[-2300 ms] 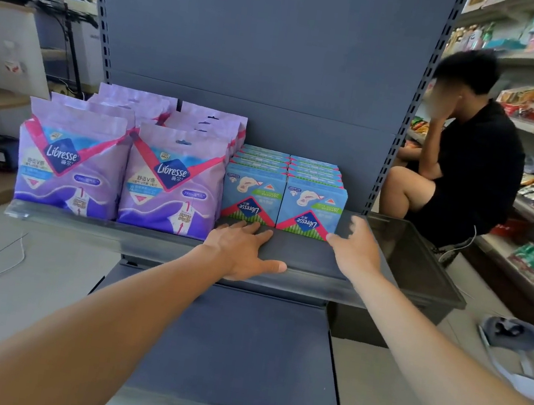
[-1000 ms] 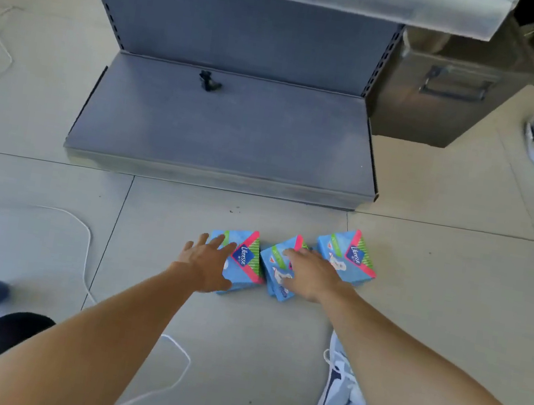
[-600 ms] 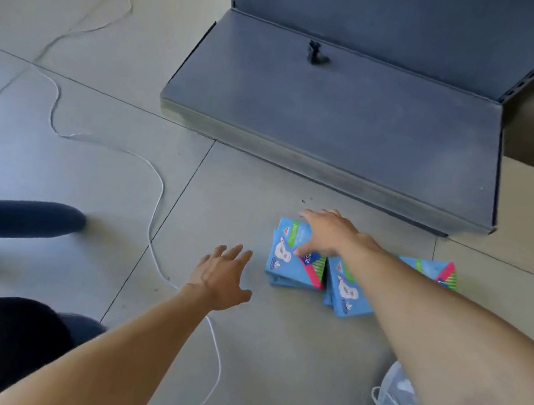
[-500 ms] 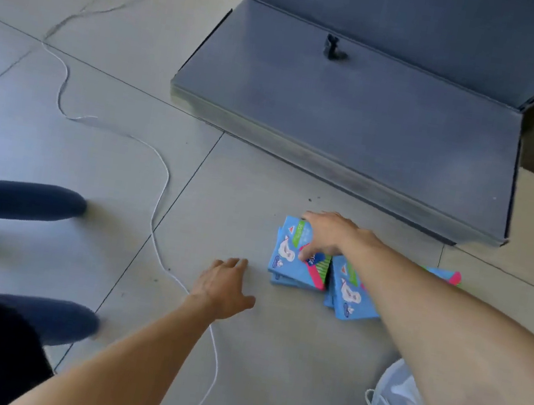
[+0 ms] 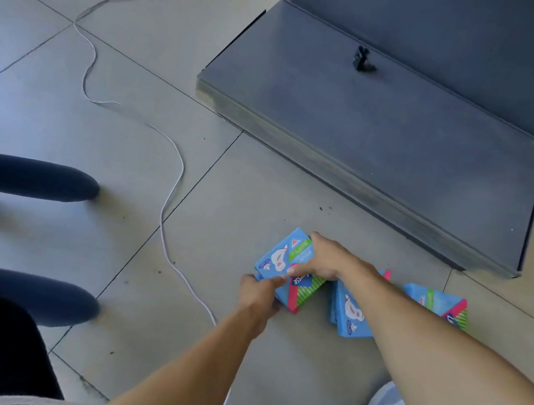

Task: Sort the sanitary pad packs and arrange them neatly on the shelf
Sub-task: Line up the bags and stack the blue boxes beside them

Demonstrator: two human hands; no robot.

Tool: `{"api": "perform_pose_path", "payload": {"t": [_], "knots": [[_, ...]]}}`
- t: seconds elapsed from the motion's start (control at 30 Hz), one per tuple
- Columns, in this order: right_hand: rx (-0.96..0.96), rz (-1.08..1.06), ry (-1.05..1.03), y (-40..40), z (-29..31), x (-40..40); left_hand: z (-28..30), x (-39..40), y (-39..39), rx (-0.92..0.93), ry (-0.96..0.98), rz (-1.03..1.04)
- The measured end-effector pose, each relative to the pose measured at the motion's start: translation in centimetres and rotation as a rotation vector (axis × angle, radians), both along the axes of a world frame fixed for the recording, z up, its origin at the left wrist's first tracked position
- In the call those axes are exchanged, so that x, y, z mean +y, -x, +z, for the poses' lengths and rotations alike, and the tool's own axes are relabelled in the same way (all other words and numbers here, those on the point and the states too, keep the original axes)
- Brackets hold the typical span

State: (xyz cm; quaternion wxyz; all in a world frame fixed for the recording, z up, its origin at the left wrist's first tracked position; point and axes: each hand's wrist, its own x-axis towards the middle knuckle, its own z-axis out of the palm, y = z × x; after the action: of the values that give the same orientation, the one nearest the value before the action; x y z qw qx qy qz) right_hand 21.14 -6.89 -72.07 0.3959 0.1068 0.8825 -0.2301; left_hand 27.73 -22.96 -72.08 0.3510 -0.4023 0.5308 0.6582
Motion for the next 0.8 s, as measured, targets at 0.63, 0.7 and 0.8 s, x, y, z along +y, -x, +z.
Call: {"api": "perform_pose_path", "payload": {"t": [0.63, 0.7, 0.8], "knots": [[0.442, -0.912, 0.727, -4.2, 18.1, 2.2, 16.8, -3.5, 10.7, 0.365, -0.238, -0.498], [0.49, -0.928, 0.721, -4.9, 21.2, 3.4, 19.2, -2.8, 11.0, 0.424, -0.247, -0.532], [0.581, -0.935, 0.677, -5.9, 25.6, 5.8, 22.9, -2.4, 12.1, 0.505, -0.253, -0.592]]}}
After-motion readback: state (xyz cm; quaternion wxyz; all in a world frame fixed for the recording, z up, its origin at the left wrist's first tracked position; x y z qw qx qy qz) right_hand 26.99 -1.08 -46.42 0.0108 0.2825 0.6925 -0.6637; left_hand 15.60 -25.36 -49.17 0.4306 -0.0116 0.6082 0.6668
